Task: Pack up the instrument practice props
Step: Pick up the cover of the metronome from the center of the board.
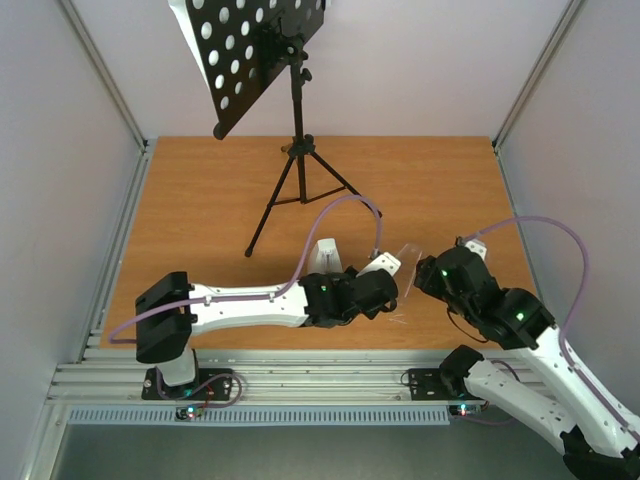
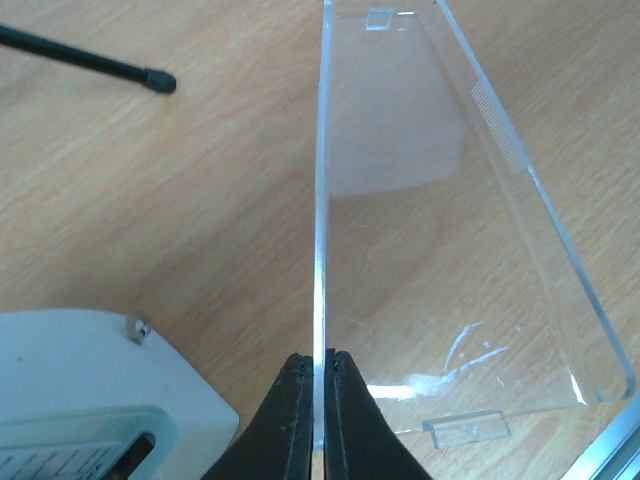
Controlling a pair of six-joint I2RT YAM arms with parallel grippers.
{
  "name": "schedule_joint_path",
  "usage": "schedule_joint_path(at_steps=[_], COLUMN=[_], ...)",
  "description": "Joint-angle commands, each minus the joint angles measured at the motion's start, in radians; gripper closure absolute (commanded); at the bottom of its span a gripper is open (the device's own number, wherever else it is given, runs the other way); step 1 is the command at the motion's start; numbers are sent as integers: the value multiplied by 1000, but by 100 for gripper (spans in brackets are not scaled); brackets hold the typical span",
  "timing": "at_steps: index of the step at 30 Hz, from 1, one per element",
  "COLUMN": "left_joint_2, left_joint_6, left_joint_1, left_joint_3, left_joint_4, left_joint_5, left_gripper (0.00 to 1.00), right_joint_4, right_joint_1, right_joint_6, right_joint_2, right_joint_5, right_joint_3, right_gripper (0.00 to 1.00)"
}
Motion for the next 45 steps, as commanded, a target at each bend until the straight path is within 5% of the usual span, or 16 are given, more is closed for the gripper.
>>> schedule_joint_path(at_steps=[1, 7, 13, 25, 34, 45], left_joint_2=[-100, -254, -440, -697, -723, -712], left_joint_6=[-61, -93, -170, -438, -576, -583], left_joint_1=[17, 30, 87, 260, 284, 284], left_joint_3=[-61, -199, -342, -582, -631, -639], left_joint_4=[92, 210, 351, 827, 1064, 1100], left_joint_5=[78, 233, 452, 952, 1060, 1066], left_gripper=[100, 100, 99, 100, 100, 99], right_joint_4=[-60, -8, 148, 555, 796, 958], right_joint_1=[7, 8, 9, 8, 9, 8], right_joint_6=[-76, -250, -378, -322, -227, -134], right_joint_2=[-87, -271, -375, -298, -191, -122], right_joint_5=[71, 39, -204, -744, -872, -915], right_joint_3=[30, 32, 52, 26, -4, -12], right_gripper=[32, 15, 2, 2, 2, 5])
